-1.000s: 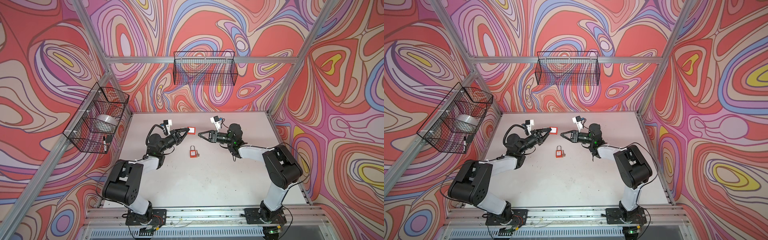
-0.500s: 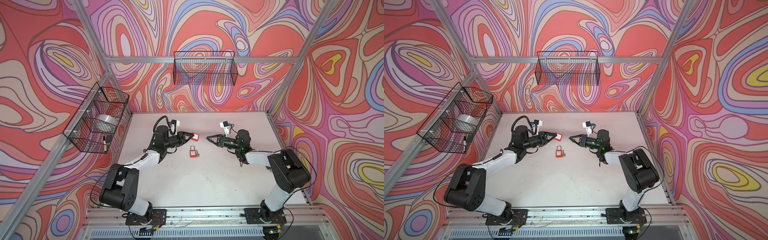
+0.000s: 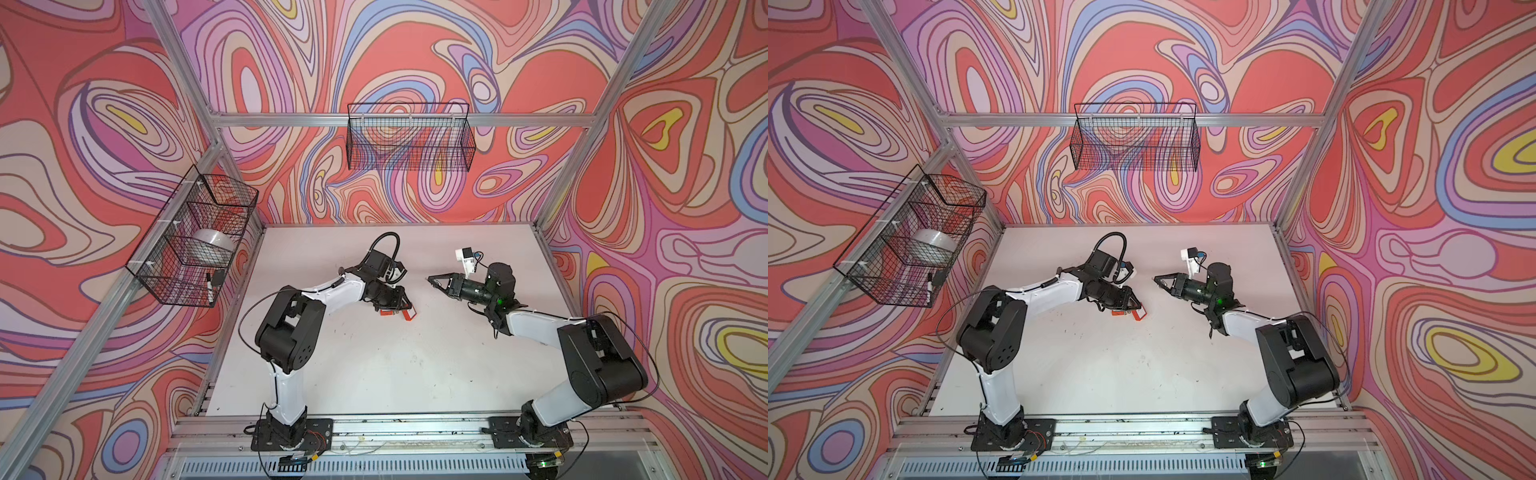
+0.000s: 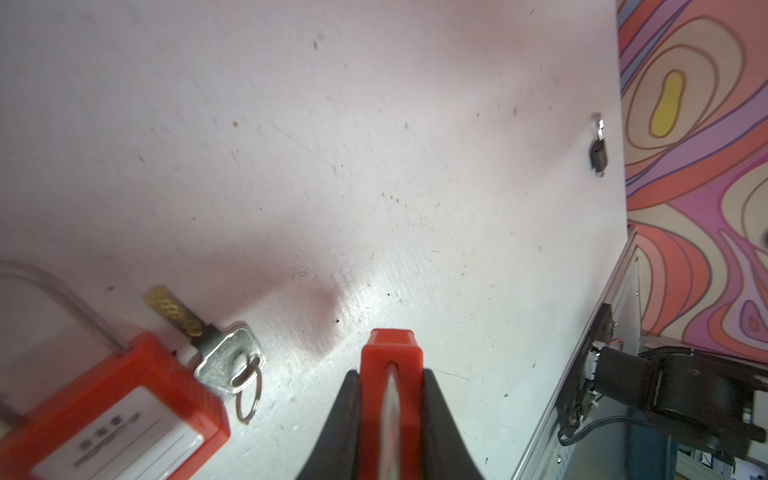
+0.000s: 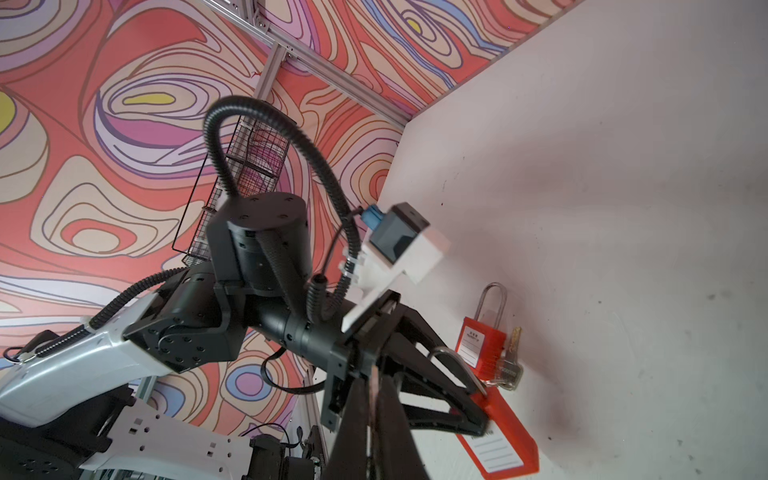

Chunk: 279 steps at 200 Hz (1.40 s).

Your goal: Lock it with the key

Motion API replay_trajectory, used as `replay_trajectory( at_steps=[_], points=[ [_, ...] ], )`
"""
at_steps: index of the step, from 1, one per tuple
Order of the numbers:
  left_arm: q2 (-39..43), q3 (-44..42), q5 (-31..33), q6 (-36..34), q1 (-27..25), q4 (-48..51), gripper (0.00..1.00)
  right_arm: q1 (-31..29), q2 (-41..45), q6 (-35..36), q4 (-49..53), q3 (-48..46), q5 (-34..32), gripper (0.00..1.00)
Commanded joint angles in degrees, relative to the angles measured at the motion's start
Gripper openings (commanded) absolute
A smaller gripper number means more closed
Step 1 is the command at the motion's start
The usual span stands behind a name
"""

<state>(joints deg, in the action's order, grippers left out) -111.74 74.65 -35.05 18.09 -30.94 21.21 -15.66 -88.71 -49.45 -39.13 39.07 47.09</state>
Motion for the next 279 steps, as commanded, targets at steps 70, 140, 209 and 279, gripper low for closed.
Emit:
replay_trajectory(
  at_steps=[70,140,209,279],
  points=[
    [-8.15,8.43,2.47,-6.81,-0.79,6.91,0.01,0.46,2.57,5.84,7.68,-0.61,-0.67,0.00],
    [-13.00,16.45,2.87,-9.09,0.26,10.79,0.38,0.80,4.31,6.82,10.36,-1.33,-1.19,0.00],
    [-16.11,21.56,3.55,-7.97,0.78,11.89,0.62,0.90,5.14,6.87,14.04,-1.83,-3.58,0.00],
    [-18.77,26.30,3.10,-3.94,0.88,11.22,0.68,0.87,5.53,6.06,15.90,-2.32,-5.42,0.00]
  ],
)
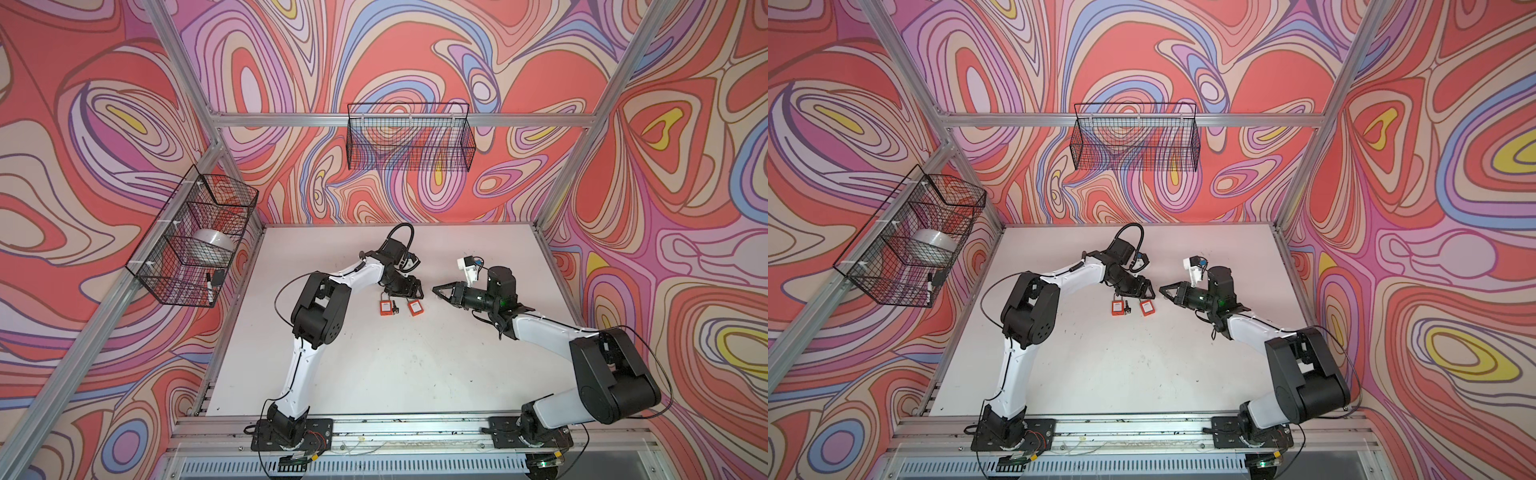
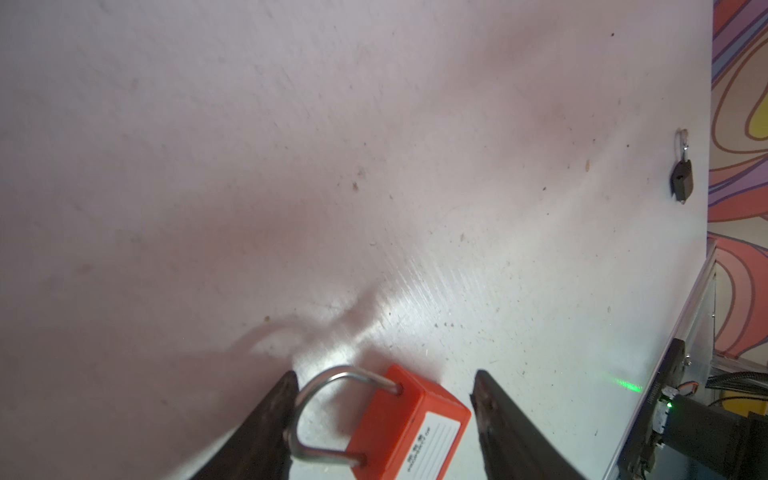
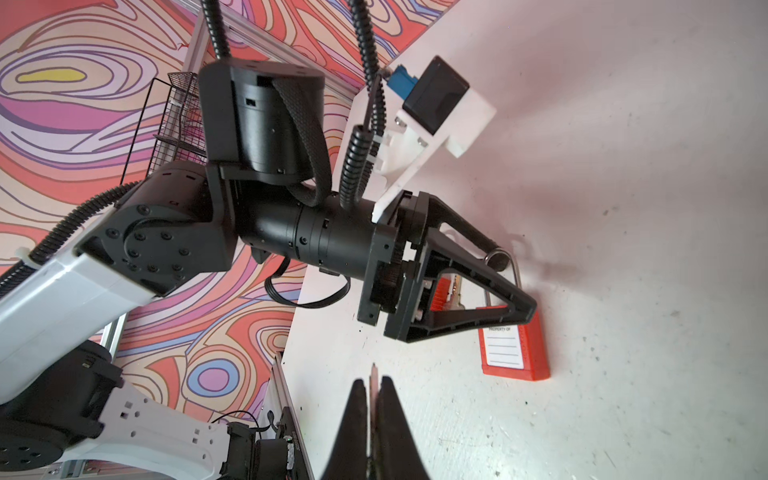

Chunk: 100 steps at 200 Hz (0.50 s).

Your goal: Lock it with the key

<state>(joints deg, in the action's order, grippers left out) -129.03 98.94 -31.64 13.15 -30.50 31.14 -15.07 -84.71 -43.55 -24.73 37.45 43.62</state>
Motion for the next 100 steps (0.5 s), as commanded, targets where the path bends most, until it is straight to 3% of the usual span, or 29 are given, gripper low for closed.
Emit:
replay_trajectory(
  at_steps=[1,61,100],
  points=[
    [-1.53,2.08,-0.33,1.05,0.44,1.30,0.68,0.25,1.55,0.02,1.51,-0.71,-2.04,0.00],
    [-2.12,3.24,-1.22,1.70,0.43,2.12,0.69,0.30,1.52,-5.07,2.35,-2.99,-8.19,0.00],
    [-0.68,1.57,1.53,2.63,0.44,2.26,0.70,0.30,1.68,-8.99,3.53,-4.29,-12.73,0.00]
  ],
)
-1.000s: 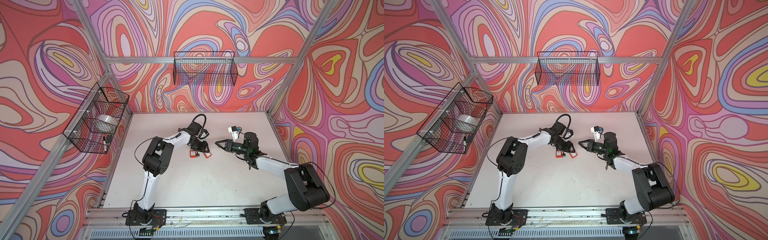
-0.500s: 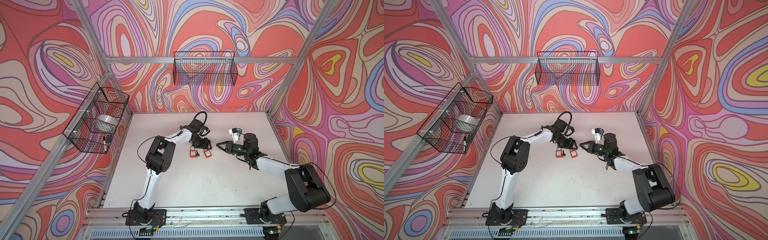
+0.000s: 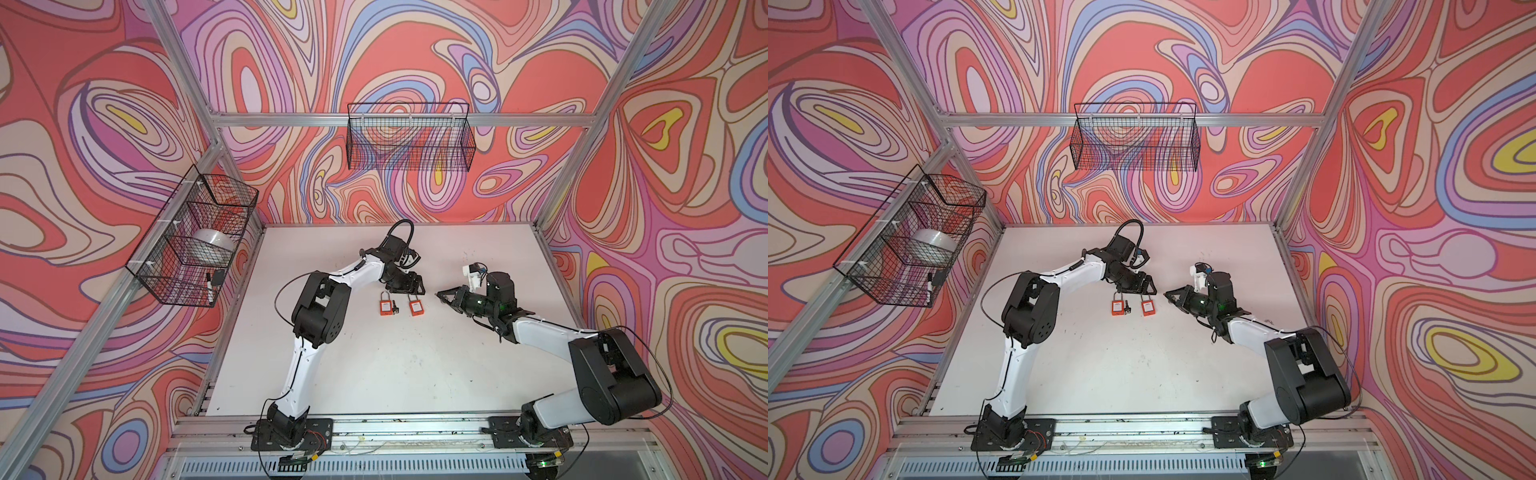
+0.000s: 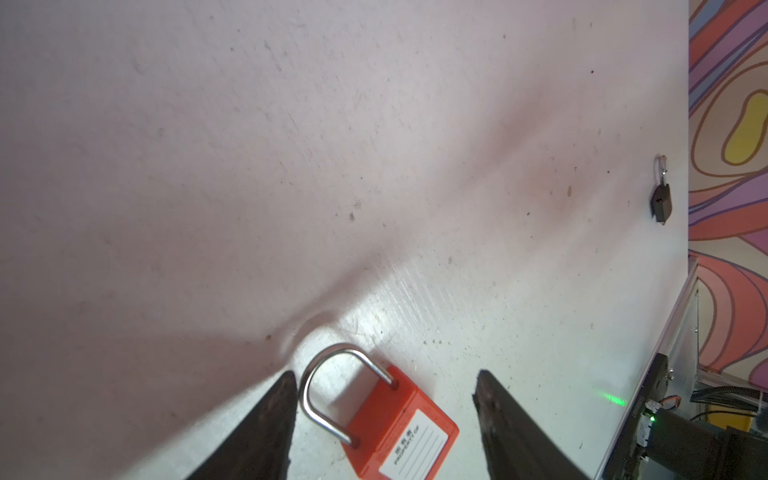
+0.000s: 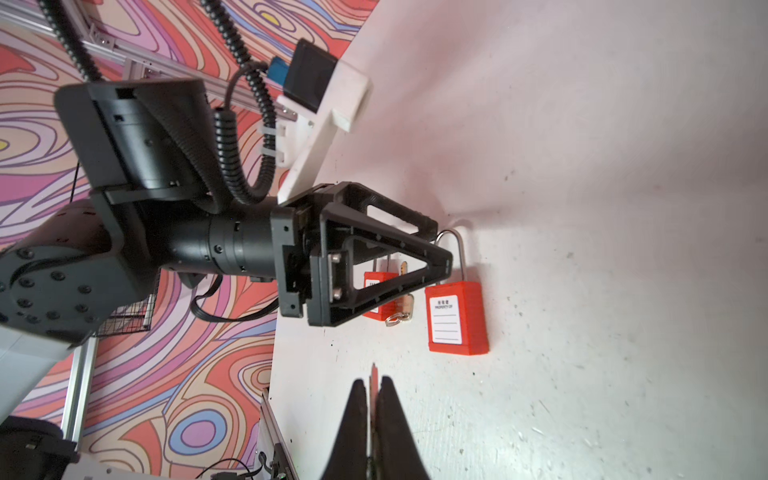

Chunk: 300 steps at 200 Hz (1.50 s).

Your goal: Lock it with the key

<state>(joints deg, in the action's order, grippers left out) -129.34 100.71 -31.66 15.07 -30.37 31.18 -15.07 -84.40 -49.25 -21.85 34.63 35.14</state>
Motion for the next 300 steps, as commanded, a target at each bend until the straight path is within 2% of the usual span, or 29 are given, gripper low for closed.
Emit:
replay_trajectory(
  at_steps=[1,33,126,200,238,300],
  points=[
    [-0.34,-0.27,1.62,0.73,0.31,2.22,0.70,0.30,1.40,-3.38,0.61,-1.49,-4.35,0.00],
    [1.21,-2.39,2.64,1.83,0.25,2.02,0.71,0.30,0.16,-6.42,-0.81,-2.59,-6.09,0.00],
    [1.19,-3.37,-2.24,4.57,-0.22,-1.30,0.70,0.30,-3.26,-12.19,-6.13,-4.82,-5.63,0.00],
    [1.50,-3.58,-5.57,6.91,-0.22,-4.52,0.70,0.25,-7.36,-19.41,-16.05,-8.19,-5.24,0.00],
    [1.98,-3.54,-4.35,6.77,-0.22,-4.50,0.70,0.22,-7.97,-20.65,-16.47,-8.68,-6.34,0.00],
    [7.81,-6.05,4.47,6.42,0.52,-4.28,0.70,-2.09,-10.70,-23.58,-17.20,-8.32,-10.32,0.00]
  ],
)
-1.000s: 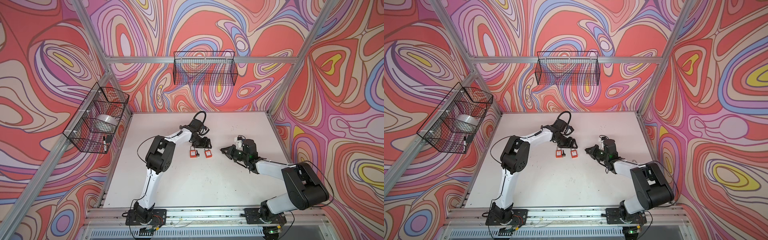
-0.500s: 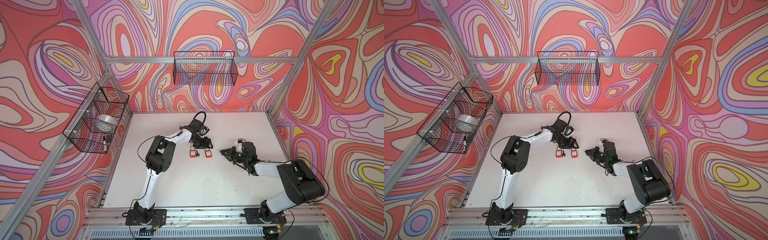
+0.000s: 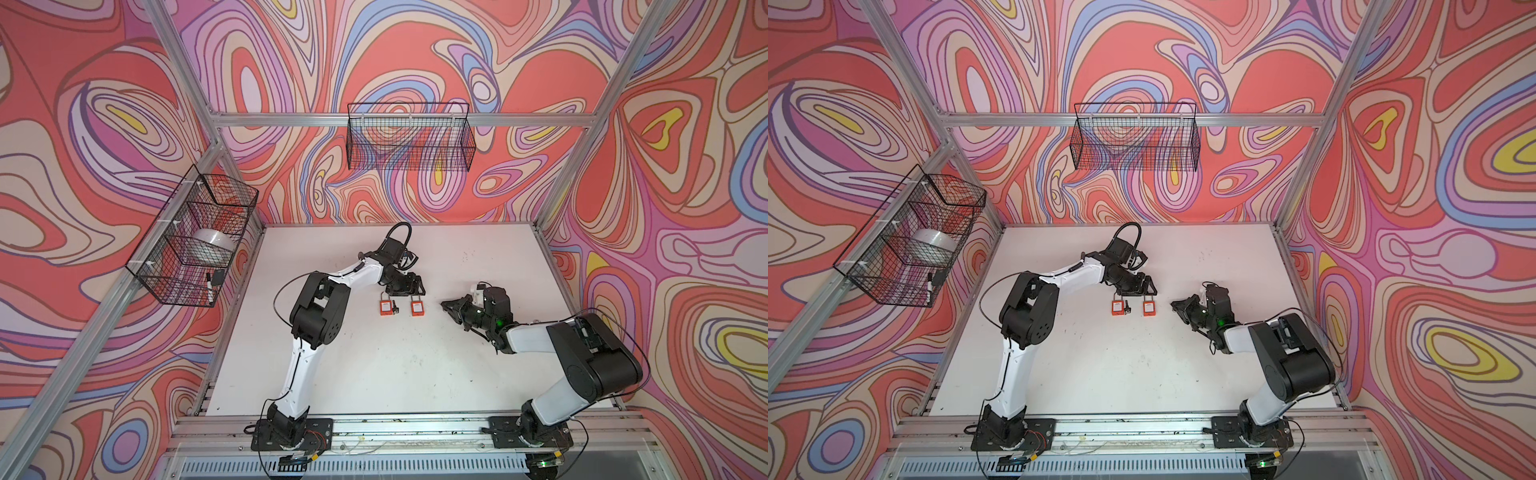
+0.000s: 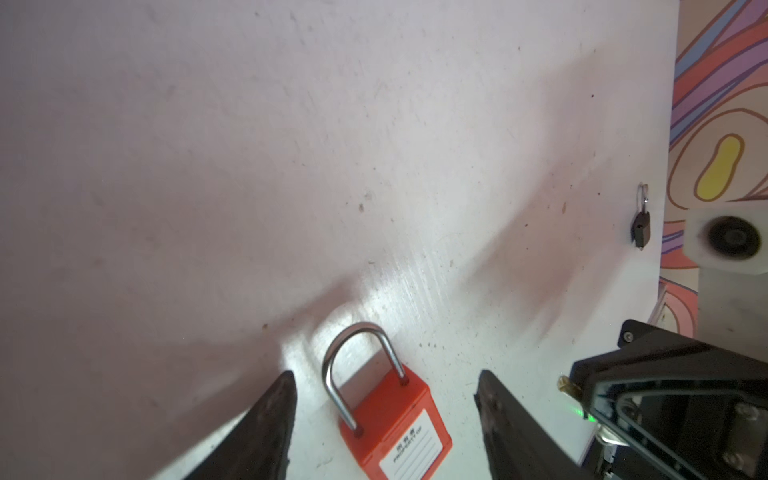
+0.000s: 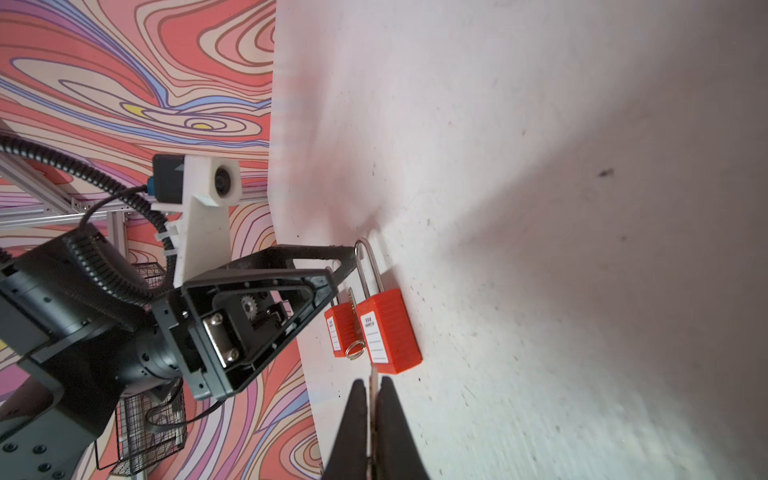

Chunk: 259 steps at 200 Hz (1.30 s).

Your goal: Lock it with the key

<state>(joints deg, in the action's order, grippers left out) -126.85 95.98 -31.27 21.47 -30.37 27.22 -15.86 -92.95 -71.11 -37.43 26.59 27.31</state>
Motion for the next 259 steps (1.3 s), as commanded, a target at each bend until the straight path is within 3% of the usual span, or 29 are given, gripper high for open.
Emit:
replay_trajectory(
  at_steps=[1,73,150,173,189,227,259],
  points=[
    [5.48,-1.41,4.13,-0.01,0.55,-0.33,0.70,-1.29,-2.20,-1.78,-1.60,-0.25,-2.55,0.00],
    [14.95,-8.98,6.09,0.45,1.84,-2.18,0.71,-7.27,-8.23,-2.36,-1.59,4.77,-8.66,0.00],
    [20.65,-16.33,5.78,1.48,3.87,-4.47,0.71,-8.71,-13.11,-0.32,3.52,9.93,-14.08,0.00],
    [21.44,-16.96,5.89,1.63,4.26,-4.66,0.71,-8.98,-12.54,0.48,5.43,10.50,-14.45,0.26],
    [21.89,-17.14,5.88,1.62,4.60,-4.63,0.71,-9.10,-11.04,1.32,7.47,10.73,-15.10,0.39],
    [22.56,-17.40,5.91,1.54,4.84,-4.46,0.71,-9.35,-4.52,5.78,17.36,12.04,-18.30,0.54],
    [22.87,-17.76,5.65,1.73,4.86,-4.63,0.71,-8.94,1.52,10.07,25.40,12.73,-22.63,0.58]
  ],
)
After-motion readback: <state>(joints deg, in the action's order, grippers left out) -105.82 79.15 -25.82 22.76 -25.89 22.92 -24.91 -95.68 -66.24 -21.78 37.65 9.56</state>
